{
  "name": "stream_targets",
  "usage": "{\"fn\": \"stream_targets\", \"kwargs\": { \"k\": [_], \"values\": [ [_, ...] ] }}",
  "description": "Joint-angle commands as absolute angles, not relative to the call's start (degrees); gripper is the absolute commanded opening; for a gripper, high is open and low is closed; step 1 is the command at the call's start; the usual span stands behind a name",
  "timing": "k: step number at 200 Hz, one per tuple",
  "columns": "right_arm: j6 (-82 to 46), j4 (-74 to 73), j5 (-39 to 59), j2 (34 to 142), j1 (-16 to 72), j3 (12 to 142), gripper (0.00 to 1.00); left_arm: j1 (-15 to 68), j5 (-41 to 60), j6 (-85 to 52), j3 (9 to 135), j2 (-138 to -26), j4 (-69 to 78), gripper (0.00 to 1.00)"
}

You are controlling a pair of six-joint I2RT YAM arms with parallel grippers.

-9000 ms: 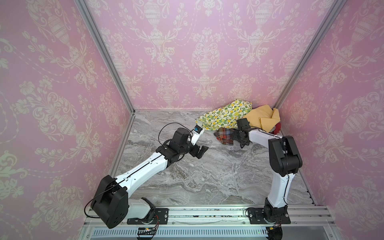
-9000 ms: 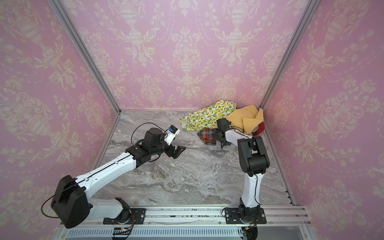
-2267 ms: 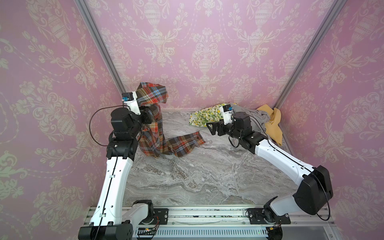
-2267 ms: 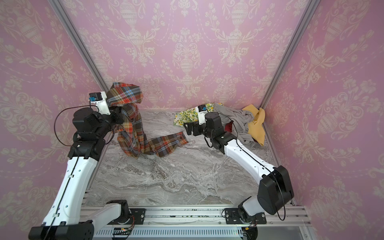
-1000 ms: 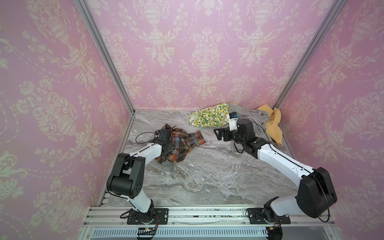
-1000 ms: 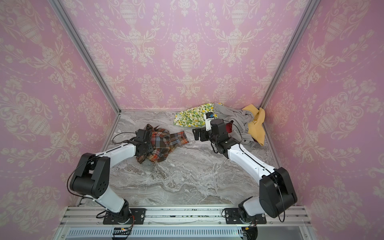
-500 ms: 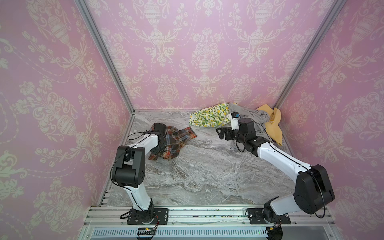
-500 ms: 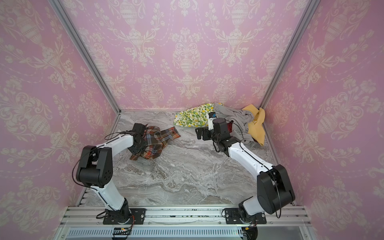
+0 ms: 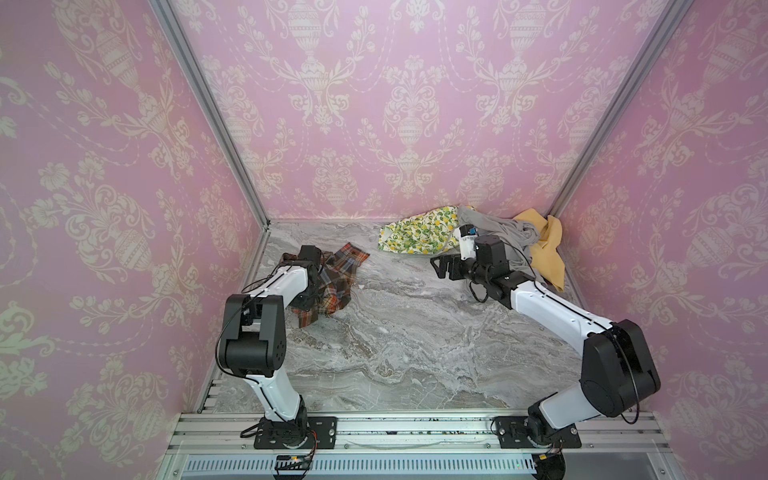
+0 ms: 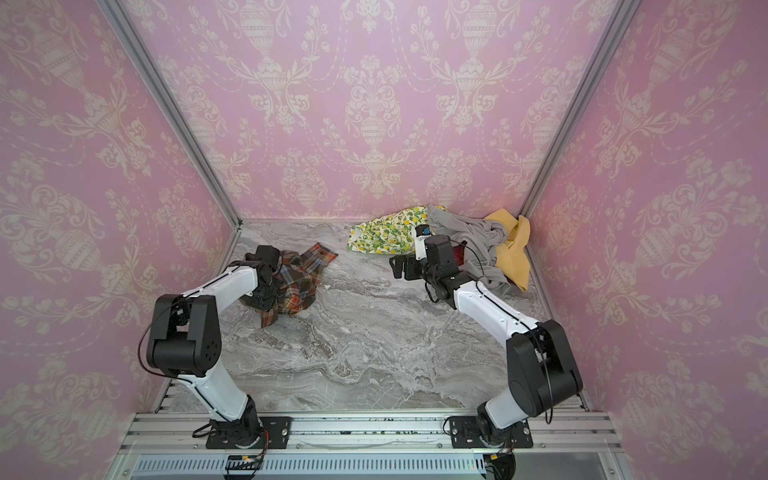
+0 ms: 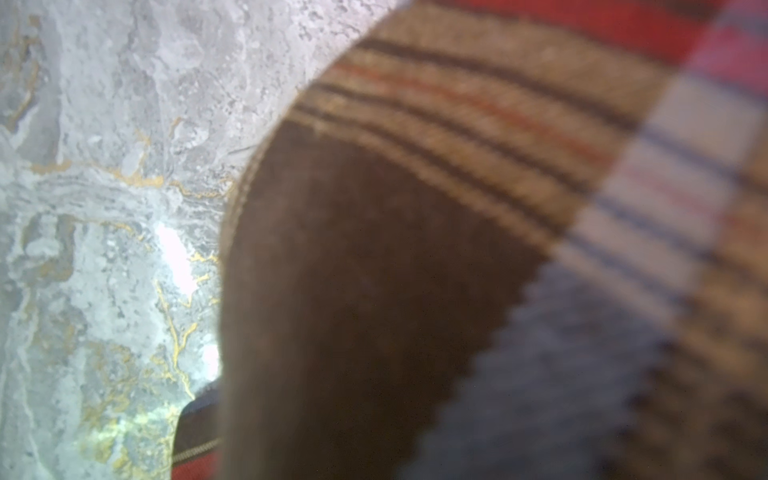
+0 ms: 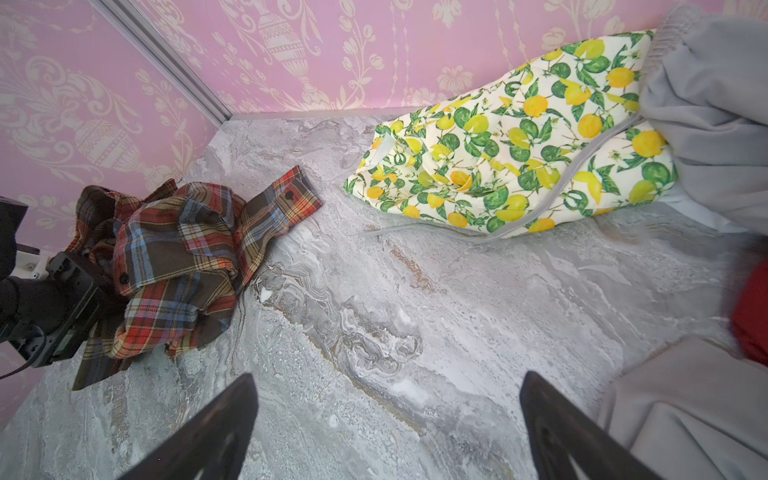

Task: Pick out a specific cloth from the pile
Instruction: 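Lower the plaid shirt onto the table near the left wall with the left gripper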

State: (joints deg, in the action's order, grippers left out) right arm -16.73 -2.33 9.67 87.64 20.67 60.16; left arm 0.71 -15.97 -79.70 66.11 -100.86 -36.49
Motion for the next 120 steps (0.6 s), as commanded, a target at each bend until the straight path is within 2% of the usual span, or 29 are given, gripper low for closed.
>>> {"fn": "stream_targets", "kwargs": {
  "k": [1,40,120],
  "values": [
    [-17.67,-2.82,10.37,88.03,20.14,61.79,0.99,-0.43,-16.82,-88.73,68.52,-102.43,-37.42,0.0],
    [-17.49,-2.25,10.2,88.22,19.86,62.05,0.99,-1.99,-17.29,-94.22,71.63,-104.13,-37.44,0.0],
    [-17.76,-1.29,11.25,90.57,19.64,64.94,0.99,-4.07,-16.28,-96.24,77.04,-109.82,-36.94,0.0]
  ]
}}
